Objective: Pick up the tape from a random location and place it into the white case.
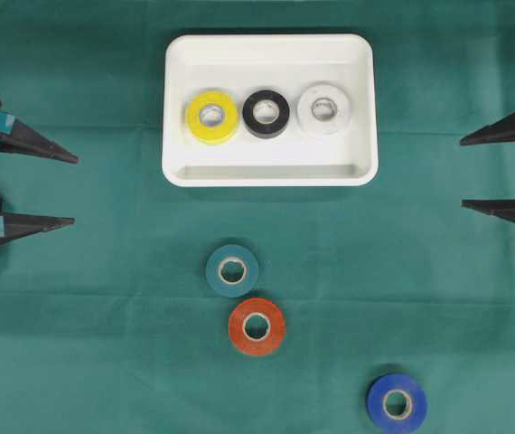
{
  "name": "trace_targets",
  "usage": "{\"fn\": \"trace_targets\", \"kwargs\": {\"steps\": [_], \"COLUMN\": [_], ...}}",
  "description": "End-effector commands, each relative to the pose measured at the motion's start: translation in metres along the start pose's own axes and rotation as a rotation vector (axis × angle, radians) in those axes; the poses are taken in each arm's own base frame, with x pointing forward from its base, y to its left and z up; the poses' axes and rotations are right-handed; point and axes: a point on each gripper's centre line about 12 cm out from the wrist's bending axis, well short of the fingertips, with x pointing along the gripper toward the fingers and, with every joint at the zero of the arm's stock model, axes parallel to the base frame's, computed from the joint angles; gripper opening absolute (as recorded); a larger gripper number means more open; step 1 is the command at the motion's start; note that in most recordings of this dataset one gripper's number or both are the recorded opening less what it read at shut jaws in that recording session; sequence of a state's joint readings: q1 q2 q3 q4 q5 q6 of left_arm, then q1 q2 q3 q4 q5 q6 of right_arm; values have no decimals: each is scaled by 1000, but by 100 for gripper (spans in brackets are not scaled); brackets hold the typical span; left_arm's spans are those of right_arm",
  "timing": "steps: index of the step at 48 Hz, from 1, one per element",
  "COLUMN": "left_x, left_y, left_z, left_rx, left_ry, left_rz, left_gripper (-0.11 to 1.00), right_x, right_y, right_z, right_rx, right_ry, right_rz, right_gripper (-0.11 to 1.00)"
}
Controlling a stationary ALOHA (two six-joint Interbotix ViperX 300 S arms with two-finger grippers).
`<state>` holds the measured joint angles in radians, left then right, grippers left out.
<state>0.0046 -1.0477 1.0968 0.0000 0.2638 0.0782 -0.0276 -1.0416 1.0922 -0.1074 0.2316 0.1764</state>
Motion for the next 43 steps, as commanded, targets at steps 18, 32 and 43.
{"fn": "trace_targets", "kwargs": {"steps": [18,32,43], "left_x": [0,5,18], "left_y": [0,0,0], "left_z": [9,13,10], "left_rx": [-1,-1,-1], "left_ry": [-35,-81,-84], "left_rz": [-1,3,3], "left_gripper": [87,87,87], "right_x": [-1,-1,0], "right_y": [1,2,3], "right_z": [12,16,19], "right_rx": [-3,-3,-3], "right_ry": [-37,-70,-104], "right_rz": [5,11,19], "right_gripper": [80,80,80]}}
